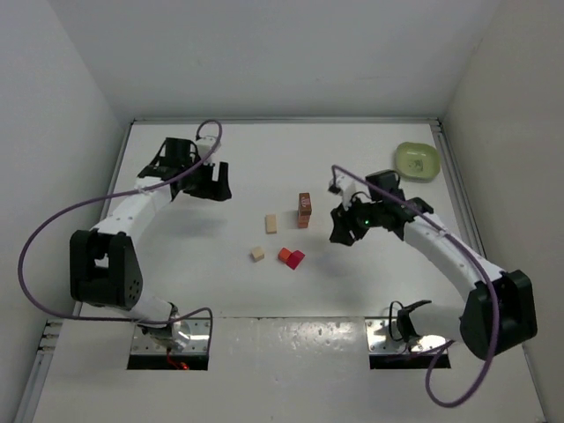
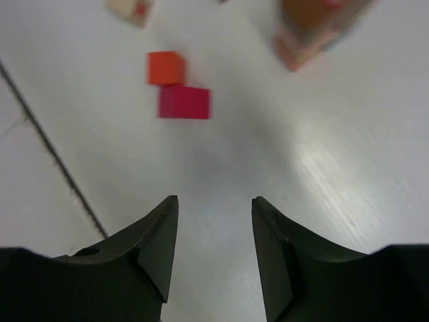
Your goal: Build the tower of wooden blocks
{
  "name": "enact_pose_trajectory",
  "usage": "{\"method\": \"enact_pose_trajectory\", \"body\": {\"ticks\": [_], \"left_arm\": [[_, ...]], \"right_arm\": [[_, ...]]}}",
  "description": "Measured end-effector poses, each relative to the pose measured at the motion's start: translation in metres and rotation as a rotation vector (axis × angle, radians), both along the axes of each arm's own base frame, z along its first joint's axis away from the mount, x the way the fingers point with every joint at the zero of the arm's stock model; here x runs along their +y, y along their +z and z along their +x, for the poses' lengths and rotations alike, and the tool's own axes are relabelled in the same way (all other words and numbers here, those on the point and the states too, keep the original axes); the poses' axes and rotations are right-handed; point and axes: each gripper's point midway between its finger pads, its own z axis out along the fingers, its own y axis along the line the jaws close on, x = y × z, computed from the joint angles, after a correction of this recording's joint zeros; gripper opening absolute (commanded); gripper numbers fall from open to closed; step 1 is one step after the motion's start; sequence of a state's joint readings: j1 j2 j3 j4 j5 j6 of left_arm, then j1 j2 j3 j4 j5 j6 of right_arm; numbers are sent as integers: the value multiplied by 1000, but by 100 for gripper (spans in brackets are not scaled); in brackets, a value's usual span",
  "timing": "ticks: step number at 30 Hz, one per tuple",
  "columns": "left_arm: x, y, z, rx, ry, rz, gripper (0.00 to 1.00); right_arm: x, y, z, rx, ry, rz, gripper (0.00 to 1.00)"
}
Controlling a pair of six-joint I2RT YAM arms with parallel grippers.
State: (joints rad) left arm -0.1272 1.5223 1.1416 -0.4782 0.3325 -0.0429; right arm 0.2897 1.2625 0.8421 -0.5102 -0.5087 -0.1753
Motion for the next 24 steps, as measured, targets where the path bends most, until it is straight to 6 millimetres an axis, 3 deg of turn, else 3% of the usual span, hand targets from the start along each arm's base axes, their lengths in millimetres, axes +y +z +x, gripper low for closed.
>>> {"method": "enact_pose_trajectory", "body": {"ticks": [4,7,10,19,24], "left_arm": [[26,26,-1,-81,68,-8,85],[38,38,-9,-119,91,-3,85],[45,43,-15,-126,102,4,85],[83,51,-31,-121,231,7,87],[100,66,-41,-175,289,13,87]], "right_arm": [[51,-17,-52,-2,240,-44,52],[78,-33,-71,9,335,-82,54],[92,-48,-67,21,341,-146,53],[155,-62,-9,-5,192,-223,50],[164,-77,-11,20,166,-255,50]]}}
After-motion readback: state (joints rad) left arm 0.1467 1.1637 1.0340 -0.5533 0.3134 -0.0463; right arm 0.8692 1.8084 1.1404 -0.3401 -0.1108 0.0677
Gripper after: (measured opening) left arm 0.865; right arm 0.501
